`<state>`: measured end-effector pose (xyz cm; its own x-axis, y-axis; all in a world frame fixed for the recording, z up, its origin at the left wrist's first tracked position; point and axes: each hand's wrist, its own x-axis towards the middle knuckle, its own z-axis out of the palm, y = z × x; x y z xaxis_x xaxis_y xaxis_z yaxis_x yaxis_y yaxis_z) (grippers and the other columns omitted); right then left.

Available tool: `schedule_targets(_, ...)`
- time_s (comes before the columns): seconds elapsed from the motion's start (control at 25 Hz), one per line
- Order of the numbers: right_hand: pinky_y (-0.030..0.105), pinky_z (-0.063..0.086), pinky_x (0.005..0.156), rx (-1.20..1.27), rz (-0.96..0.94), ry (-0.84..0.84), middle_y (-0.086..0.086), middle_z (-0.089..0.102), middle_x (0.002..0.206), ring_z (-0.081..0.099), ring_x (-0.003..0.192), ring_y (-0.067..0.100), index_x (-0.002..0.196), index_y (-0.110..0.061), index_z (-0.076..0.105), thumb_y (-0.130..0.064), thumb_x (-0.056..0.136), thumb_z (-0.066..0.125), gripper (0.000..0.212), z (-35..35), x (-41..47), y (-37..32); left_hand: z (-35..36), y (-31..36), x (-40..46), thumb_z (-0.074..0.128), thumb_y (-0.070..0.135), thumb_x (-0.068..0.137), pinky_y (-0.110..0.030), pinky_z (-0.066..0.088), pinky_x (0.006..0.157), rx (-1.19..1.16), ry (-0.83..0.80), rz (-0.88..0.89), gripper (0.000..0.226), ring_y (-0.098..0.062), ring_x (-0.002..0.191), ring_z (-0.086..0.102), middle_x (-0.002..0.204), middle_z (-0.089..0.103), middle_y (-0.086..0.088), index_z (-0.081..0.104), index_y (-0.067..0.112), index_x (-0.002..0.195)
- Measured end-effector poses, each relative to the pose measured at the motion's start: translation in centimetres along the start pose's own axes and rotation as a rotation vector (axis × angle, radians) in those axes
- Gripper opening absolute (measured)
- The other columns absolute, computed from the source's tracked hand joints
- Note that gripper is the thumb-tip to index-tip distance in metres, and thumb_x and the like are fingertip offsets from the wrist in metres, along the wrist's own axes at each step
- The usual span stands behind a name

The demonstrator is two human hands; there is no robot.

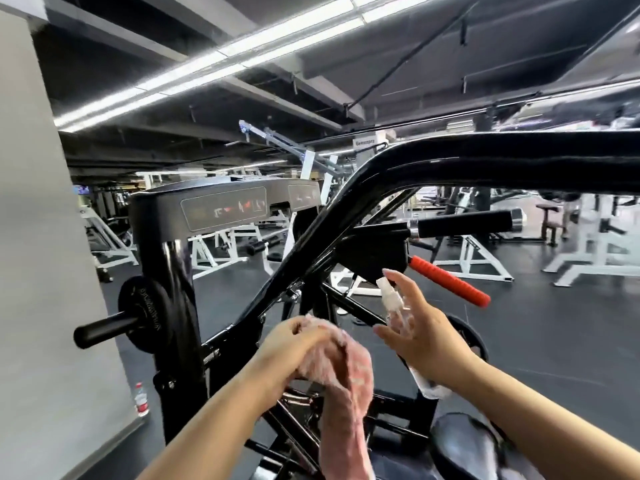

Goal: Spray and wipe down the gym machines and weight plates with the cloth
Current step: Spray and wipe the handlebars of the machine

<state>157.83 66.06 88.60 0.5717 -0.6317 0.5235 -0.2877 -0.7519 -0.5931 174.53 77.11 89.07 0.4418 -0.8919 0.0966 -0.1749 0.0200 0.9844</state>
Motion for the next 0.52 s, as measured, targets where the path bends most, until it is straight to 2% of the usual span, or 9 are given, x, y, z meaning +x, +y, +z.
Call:
schedule_targets(0.08, 0.019, 0.04, 0.059, 0.012, -0.037, 0.021, -0.015, 0.05, 0.062, 0.048, 0.053, -0.002, 0.133, -0.059, 0.014, -0.023, 0.085, 0.065, 0.079, -0.5, 0.2, 0.5, 0.7, 0.5, 1.9, 0.06, 0.008, 0.088, -0.031, 0.051, 0.068, -0.112, -0.006, 0.076, 0.008, -0.016, 0.068, 0.066, 0.074, 0.071, -0.005, 0.067, 0.011, 0.084)
schedule_targets(0.16, 0.023, 0.041, 0.059, 0.012, -0.044, 0.074, -0.013, 0.049, 0.062, 0.045, 0.053, 0.0, 0.129, -0.064, 0.017, -0.019, 0.085, 0.065, 0.079, -0.7, 0.6, 1.9, 1.8, 0.3, 4.3, 0.063, 0.017, 0.087, -0.033, 0.051, 0.076, -0.143, -0.088, 0.159, 0.007, -0.017, 0.081, 0.068, 0.084, 0.073, -0.003, 0.067, 0.016, 0.093)
schedule_targets(0.24, 0.031, 0.045, 0.059, 0.089, 0.007, 0.125, 0.005, 0.056, 0.07, 0.044, 0.056, 0.004, 0.124, -0.068, 0.028, -0.014, 0.086, 0.065, 0.076, -1.1, 1.3, 3.2, 3.1, 0.1, 6.5, 0.066, 0.03, 0.084, -0.032, 0.049, 0.086, -0.135, -0.148, 0.224, 0.02, -0.016, 0.093, 0.067, 0.094, 0.072, -0.001, 0.065, 0.021, 0.101)
schedule_targets(0.28, 0.029, 0.044, 0.056, 0.158, 0.037, 0.148, 0.012, 0.055, 0.073, 0.045, 0.057, 0.008, 0.12, -0.067, 0.034, -0.011, 0.086, 0.064, 0.072, -1.3, 1.8, 3.7, 3.8, 0.4, 7.3, 0.066, 0.032, 0.084, -0.026, 0.049, 0.085, -0.111, -0.163, 0.265, 0.02, -0.011, 0.093, 0.066, 0.094, 0.071, 0.002, 0.063, 0.023, 0.102)
schedule_targets(0.36, 0.02, 0.039, 0.049, 0.319, 0.073, 0.179, 0.004, 0.05, 0.066, 0.042, 0.051, 0.007, 0.11, -0.06, 0.043, -0.007, 0.084, 0.064, 0.063, -1.7, 2.7, 3.9, 5.2, 0.9, 9.3, 0.062, 0.024, 0.089, -0.016, 0.048, 0.078, -0.024, -0.1, 0.385, 0.01, -0.005, 0.089, 0.063, 0.092, 0.067, 0.006, 0.059, 0.023, 0.099)
schedule_targets(0.44, 0.02, 0.037, 0.043, 0.489, 0.12, 0.22, -0.002, 0.048, 0.061, 0.041, 0.044, 0.007, 0.109, -0.05, 0.048, -0.004, 0.084, 0.06, 0.054, -2.2, 3.5, 3.7, 6.4, 1.5, 11.8, 0.058, 0.018, 0.091, -0.026, 0.046, 0.087, 0.123, 0.03, 0.52, 0.017, -0.015, 0.098, 0.058, 0.104, 0.062, -0.003, 0.055, 0.014, 0.107)
schedule_targets(0.52, 0.021, 0.037, 0.04, 0.602, 0.16, 0.27, 0.002, 0.05, 0.063, 0.043, 0.043, 0.012, 0.112, -0.042, 0.047, 0.006, 0.089, 0.054, 0.054, -2.6, 4.2, 3.6, 6.8, 3.2, 13.7, 0.054, 0.017, 0.093, -0.032, 0.043, 0.092, 0.252, 0.2, 0.658, 0.028, -0.028, 0.106, 0.057, 0.113, 0.059, -0.015, 0.052, 0.003, 0.118)
